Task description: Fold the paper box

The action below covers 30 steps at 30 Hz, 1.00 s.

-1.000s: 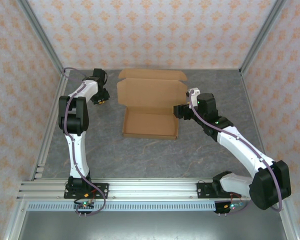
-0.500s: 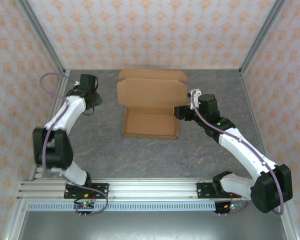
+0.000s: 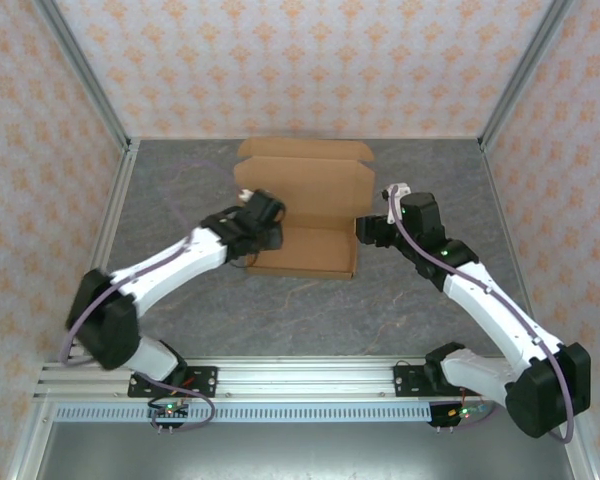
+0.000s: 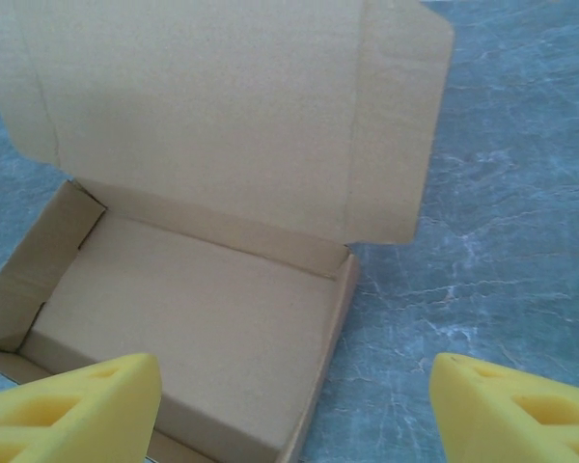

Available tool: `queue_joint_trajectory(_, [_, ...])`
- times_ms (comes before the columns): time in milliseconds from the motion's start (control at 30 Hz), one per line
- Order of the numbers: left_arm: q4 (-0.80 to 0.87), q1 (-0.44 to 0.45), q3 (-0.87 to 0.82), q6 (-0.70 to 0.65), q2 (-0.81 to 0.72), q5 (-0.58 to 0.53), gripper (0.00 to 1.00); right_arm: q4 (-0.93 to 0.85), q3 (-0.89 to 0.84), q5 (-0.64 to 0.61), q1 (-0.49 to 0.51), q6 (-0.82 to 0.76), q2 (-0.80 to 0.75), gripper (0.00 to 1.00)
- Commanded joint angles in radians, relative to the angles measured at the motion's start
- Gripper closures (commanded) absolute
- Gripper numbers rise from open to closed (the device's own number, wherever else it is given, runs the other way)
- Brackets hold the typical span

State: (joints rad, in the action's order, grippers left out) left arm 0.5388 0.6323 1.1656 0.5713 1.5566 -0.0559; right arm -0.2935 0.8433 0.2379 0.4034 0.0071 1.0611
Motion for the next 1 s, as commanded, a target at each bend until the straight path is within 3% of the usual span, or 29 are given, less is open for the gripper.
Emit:
queue_joint_trajectory(0, [-0.011,0.038,0.108,-0.019,0.146,-0.001,0.61,-0.047,-0.011,-0.069,-0.001,0.001,-0.032,0.25])
queue_joint_trajectory(233, [0.021,0.069,0.275,-0.071,0.374,0.001,0.60,-0.072,-0.022,-0.091,-0.015,0.011,-0.047,0.25])
queue_joint_trajectory(533, [0.029,0.071,0.298,-0.087,0.465,0.002,0.52,-0.075,-0.021,-0.110,-0.025,0.024,-0.066,0.24])
queue_joint_trajectory(833, [0.033,0.063,0.230,-0.185,0.155,-0.087,0.40,0.012,0.008,-0.134,-0.033,0.052,-0.007,0.22])
queue_joint_trajectory(967, [-0.024,-0.028,0.140,-0.250,0.002,-0.089,0.37,0.062,0.091,-0.031,-0.099,0.056,0.114,0.22])
